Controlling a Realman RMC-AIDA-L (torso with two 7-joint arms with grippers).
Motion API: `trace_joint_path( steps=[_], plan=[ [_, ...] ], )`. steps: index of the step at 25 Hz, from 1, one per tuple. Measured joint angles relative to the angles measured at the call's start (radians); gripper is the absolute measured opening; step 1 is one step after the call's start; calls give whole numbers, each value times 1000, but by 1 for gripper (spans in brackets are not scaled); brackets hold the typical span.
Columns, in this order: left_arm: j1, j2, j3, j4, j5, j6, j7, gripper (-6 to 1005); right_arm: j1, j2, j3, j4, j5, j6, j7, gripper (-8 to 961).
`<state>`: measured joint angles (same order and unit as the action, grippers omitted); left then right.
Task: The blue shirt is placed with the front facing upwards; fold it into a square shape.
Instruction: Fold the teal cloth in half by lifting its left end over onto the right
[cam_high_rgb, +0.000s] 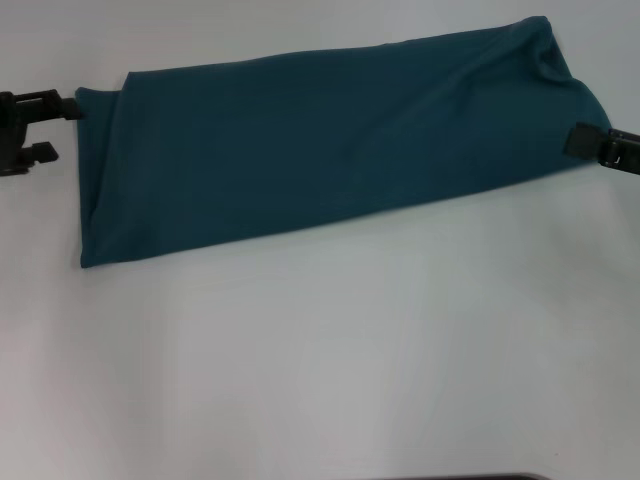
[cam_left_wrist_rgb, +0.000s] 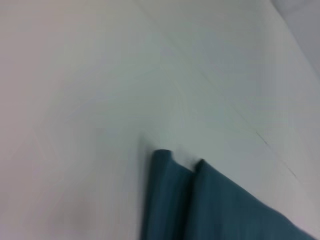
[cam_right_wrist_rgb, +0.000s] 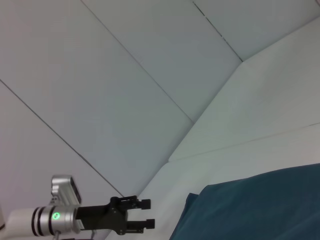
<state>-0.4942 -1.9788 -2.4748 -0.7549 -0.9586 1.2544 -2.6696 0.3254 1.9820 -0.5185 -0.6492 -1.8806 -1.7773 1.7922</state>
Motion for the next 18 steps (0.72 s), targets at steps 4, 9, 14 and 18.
trace_joint_path(
  steps=[4,9,14,18],
  plan=[
    [15,-59,-56,-19,-3,-67,-58,762,-1,0,9,0,1,0,0,919],
    [27,-104,-67,-54,3,-75,17,762,0,-2,23,-2,0,0,1,919],
    [0,-54,-49,-29,7,9,166,762,2,-10,23,0,0,1,0,919],
    [3,-53,-41,-27,18,-29,177,762,3,-8,22,0,0,2,-5,918]
  ],
)
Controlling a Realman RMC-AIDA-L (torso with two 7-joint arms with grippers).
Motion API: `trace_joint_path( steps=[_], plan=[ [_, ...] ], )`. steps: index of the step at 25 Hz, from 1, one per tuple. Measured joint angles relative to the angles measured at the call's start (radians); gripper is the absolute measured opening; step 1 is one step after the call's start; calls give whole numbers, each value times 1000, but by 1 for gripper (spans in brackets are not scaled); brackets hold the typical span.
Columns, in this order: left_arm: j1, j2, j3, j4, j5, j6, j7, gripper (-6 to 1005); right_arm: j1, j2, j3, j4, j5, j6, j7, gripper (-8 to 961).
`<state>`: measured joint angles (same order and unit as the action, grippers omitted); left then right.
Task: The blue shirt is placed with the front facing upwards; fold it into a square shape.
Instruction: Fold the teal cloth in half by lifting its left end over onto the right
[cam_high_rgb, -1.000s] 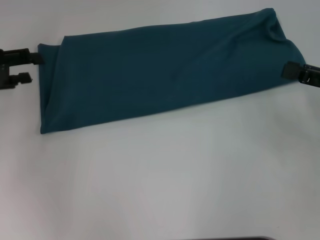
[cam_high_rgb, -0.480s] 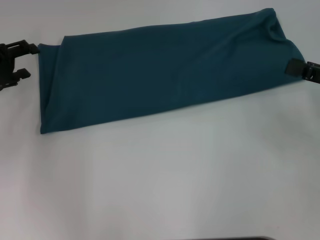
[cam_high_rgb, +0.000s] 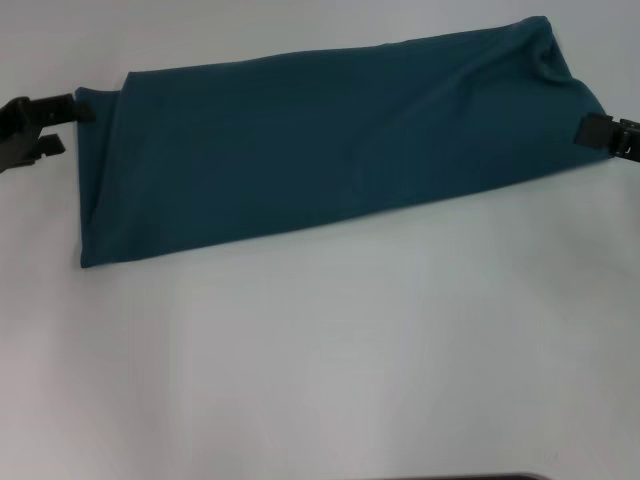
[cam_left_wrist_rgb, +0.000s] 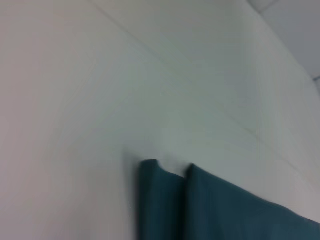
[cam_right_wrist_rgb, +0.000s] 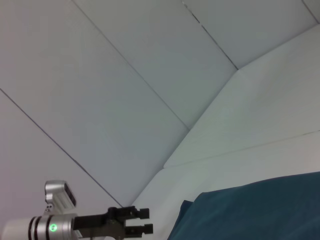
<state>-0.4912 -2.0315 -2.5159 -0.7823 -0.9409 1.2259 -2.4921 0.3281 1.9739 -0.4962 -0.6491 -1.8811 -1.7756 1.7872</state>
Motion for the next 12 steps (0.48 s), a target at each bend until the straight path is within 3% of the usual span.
trace_joint_path(
  steps=[5,12],
  plan=[
    [2,-34,0,1,73,-70,-19,762,0,0,-3,0,0,1,5,918],
    [-3,-49,0,2,105,-89,-40,761,-1,1,-2,0,1,-1,6,918]
  ],
)
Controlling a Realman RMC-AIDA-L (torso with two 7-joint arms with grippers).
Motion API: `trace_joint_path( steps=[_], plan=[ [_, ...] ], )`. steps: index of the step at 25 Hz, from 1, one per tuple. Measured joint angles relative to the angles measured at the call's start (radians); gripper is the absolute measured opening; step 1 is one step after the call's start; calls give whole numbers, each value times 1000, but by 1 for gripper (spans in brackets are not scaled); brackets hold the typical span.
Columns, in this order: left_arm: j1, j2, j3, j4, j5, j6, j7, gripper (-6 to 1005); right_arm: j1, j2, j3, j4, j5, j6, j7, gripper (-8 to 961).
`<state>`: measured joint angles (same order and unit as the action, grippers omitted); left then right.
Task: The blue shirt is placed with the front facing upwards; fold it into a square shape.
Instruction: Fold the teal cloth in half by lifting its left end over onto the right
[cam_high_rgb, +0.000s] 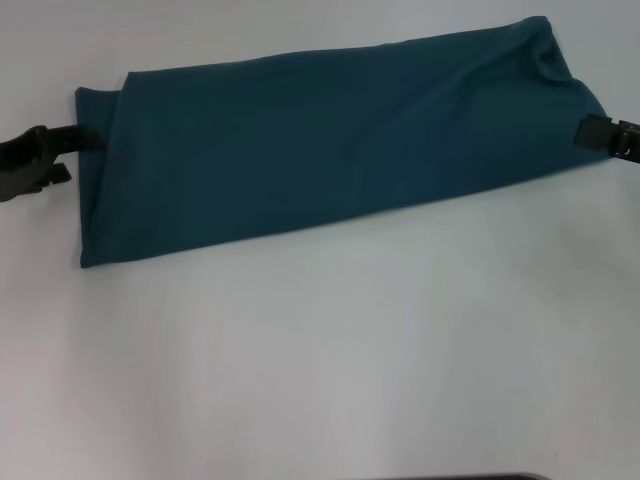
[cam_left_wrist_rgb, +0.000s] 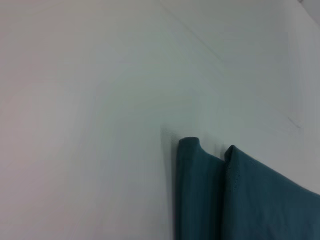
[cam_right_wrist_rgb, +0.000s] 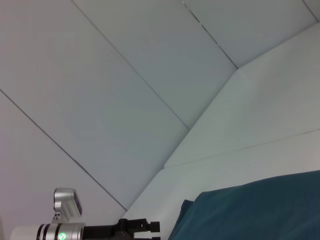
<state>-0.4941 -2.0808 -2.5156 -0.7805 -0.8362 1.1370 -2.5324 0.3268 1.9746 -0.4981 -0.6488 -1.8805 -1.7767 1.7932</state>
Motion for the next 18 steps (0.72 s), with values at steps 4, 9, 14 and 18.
trace_joint_path(
  steps=[4,9,14,18],
  plan=[
    [-3,-4,0,0,26,-11,-16,761,-3,1,1,0,0,0,0,919],
    [-3,-4,1,5,29,-14,-27,761,-3,1,2,0,0,-2,-2,919],
    [-7,-5,6,10,30,-13,-30,760,-3,3,2,0,0,-4,-5,918],
    [-17,-6,8,22,31,-5,-30,758,-2,2,3,0,0,-5,-3,918]
  ],
)
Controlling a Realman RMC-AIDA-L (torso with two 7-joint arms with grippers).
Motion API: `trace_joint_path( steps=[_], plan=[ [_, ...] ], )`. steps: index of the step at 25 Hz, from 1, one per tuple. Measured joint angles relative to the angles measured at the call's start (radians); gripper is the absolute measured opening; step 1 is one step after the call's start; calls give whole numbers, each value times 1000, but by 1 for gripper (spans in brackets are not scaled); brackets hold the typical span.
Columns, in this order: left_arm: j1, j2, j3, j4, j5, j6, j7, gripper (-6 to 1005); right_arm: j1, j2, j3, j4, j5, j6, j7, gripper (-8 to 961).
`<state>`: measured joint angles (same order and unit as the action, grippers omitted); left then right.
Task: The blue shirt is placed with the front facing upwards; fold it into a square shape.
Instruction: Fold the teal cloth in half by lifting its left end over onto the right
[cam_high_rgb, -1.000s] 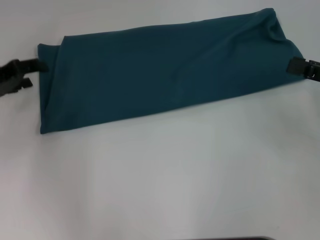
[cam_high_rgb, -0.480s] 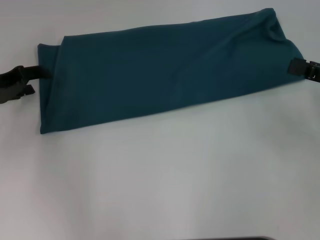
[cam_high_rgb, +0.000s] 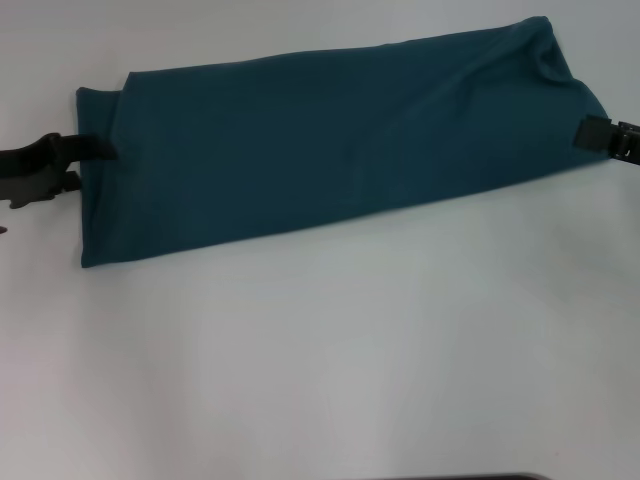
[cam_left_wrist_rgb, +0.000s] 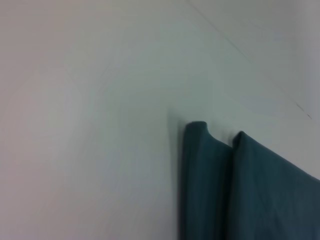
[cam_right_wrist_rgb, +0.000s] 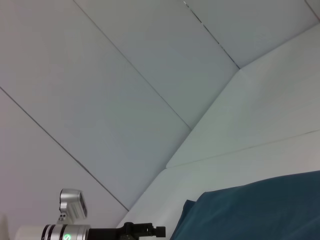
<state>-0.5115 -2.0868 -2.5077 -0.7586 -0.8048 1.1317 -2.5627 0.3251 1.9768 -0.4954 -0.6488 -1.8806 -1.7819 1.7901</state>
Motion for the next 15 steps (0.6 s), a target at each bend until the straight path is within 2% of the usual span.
trace_joint_path(
  steps=[9,15],
  plan=[
    [-14,-5,66,1,1,10,-48,762,-2,-2,0,1,0,-3,2,918],
    [-43,-2,83,4,8,91,-79,762,-3,-3,0,2,0,-5,-4,919]
  ],
)
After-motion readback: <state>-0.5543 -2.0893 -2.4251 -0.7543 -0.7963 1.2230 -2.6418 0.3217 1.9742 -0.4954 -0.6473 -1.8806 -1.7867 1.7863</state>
